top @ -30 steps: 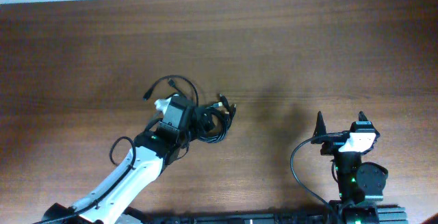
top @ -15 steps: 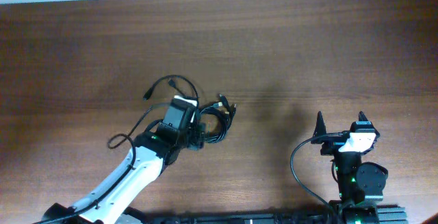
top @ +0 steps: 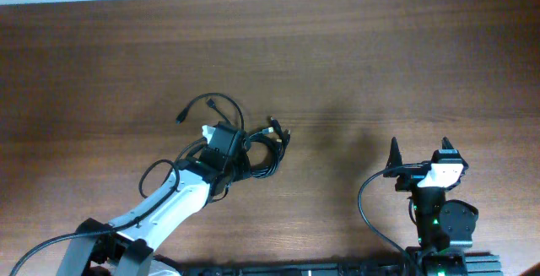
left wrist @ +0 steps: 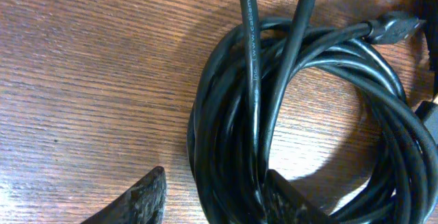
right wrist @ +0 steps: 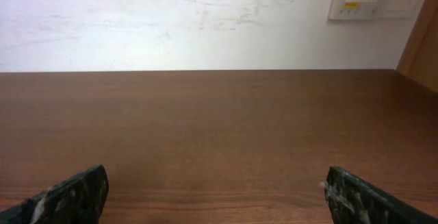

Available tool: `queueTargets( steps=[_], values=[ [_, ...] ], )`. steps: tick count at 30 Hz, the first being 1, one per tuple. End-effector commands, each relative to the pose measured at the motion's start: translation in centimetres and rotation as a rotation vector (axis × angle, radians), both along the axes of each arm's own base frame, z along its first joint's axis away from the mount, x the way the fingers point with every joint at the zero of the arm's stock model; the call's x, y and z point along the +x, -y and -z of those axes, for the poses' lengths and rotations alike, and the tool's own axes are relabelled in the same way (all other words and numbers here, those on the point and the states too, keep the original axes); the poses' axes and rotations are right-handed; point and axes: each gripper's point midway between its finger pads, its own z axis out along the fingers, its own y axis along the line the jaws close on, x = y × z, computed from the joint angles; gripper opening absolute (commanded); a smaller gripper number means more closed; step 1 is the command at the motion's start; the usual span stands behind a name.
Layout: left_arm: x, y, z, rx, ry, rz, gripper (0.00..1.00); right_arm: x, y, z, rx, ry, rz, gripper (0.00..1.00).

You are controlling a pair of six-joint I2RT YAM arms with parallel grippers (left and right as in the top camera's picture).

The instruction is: Untangle cables

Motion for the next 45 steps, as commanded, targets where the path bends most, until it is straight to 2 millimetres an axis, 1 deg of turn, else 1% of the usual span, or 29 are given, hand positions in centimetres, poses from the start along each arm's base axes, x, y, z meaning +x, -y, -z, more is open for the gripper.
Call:
queueTargets(
  steps=[1, 3, 5, 7, 8, 9, 13, 16, 19, 21, 22, 23, 25, 29, 31, 34, 35, 36, 37, 38, 39, 41, 43, 45],
  values=[
    [1.2, -0.1, -1.8, -0.015, 0.064, -0.031, 0.53, 0.0, 0.2, 0.2, 0.004, -0.002, 0.012, 0.99],
    [2.0, -0.5, -3.2, -0.002, 0.121, -0.05, 0.57, 0.0, 0.2, 0.2, 0.004, -0.002, 0.012, 0.99],
    [2.5, -1.4, -4.2, 0.033, 0.172, -0.079, 0.61, 0.0, 0.2, 0.2, 0.004, -0.002, 0.012, 0.99],
    [2.6, -1.8, -4.3, 0.052, 0.18, -0.09, 0.55, 0.0, 0.2, 0.2, 0.004, -0.002, 0.012, 0.99],
    [2.6, -1.9, -4.1, 0.053, 0.175, -0.093, 0.47, 0.0, 0.2, 0.2, 0.004, -0.002, 0.012, 0.99],
    [2.6, -2.1, -3.8, 0.058, 0.165, -0.1, 0.43, 0.0, 0.2, 0.2, 0.004, -0.002, 0.012, 0.99],
    [2.2, -2.3, -1.9, 0.079, 0.102, -0.097, 0.47, 0.0, 0.2, 0.2, 0.004, -0.002, 0.012, 0.99],
    [2.1, -1.2, -0.5, 0.037, 0.061, -0.071, 0.49, 0.0, 0.2, 0.2, 0.004, -0.002, 0.012, 0.99],
    [2.2, -0.7, 0.2, 0.017, 0.048, -0.06, 0.49, 0.0, 0.2, 0.2, 0.004, -0.002, 0.012, 0.99],
    [2.2, -0.8, 0.2, 0.011, 0.044, -0.064, 0.49, 0.0, 0.2, 0.2, 0.004, -0.002, 0.012, 0.99],
    [2.2, -0.9, 0.2, 0.009, 0.041, -0.068, 0.47, 0.0, 0.2, 0.2, 0.004, -0.002, 0.012, 0.99],
    [2.2, -1.0, 0.2, 0.003, 0.036, -0.074, 0.43, 0.0, 0.2, 0.2, 0.004, -0.002, 0.012, 0.99],
    [2.2, -0.8, 0.3, -0.025, 0.022, -0.073, 0.39, 0.0, 0.2, 0.2, 0.004, -0.002, 0.012, 0.99],
    [2.0, 0.0, 0.4, -0.069, 0.004, -0.058, 0.37, 0.0, 0.2, 0.2, 0.004, -0.002, 0.012, 0.99],
    [1.5, 0.3, 0.9, -0.101, -0.038, -0.093, 0.31, 0.0, 0.2, 0.2, 0.004, -0.002, 0.012, 0.99],
    [1.2, 0.3, 1.4, -0.103, -0.061, -0.107, 0.33, 0.0, 0.2, 0.2, 0.004, -0.002, 0.012, 0.99],
    [1.2, 0.3, 1.5, -0.102, -0.064, -0.107, 0.31, 0.0, 0.2, 0.2, 0.004, -0.002, 0.012, 0.99],
    [1.2, 0.3, 1.5, -0.102, -0.064, -0.107, 0.22, 0.0, 0.2, 0.2, 0.004, -0.002, 0.012, 0.99],
    [1.2, 0.3, 1.5, -0.102, -0.063, -0.107, 0.15, 0.0, 0.2, 0.2, 0.004, -0.002, 0.012, 0.99],
    [1.2, 0.3, 1.5, -0.102, -0.063, -0.107, 0.05, 0.0, 0.2, 0.2, 0.004, -0.002, 0.012, 0.99],
    [1.2, 0.3, 1.5, -0.103, -0.063, -0.106, 0.0, 0.0, 0.2, 0.2, 0.004, -0.002, 0.012, 0.99],
    [1.2, 0.3, 1.4, -0.103, -0.059, -0.105, 0.0, 0.0, 0.2, 0.2, 0.004, -0.002, 0.012, 0.99],
    [1.3, 0.5, 0.8, -0.107, -0.041, -0.071, 0.0, 0.0, 0.2, 0.2, 0.004, -0.002, 0.012, 0.99],
    [1.7, 0.6, -0.7, -0.125, 0.001, -0.069, 0.0, 0.0, 0.2, 0.2, 0.004, -0.002, 0.012, 0.99]
  ],
)
